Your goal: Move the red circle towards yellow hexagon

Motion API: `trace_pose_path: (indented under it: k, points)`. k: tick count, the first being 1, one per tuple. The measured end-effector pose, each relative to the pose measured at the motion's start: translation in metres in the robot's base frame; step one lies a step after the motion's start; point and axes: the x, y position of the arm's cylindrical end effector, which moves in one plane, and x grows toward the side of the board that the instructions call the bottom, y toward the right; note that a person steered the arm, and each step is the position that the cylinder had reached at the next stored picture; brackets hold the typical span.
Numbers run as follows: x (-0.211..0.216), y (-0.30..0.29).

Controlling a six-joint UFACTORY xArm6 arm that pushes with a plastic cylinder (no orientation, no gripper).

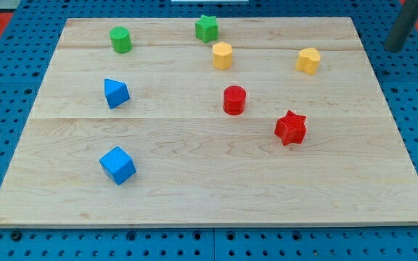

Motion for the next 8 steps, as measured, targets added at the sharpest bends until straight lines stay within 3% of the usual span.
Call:
trace_pose_path:
  k: [3,6,8]
  points:
    - [0.063,-0.049]
    - [0.082,-0.164]
    - [0.083,-0.179]
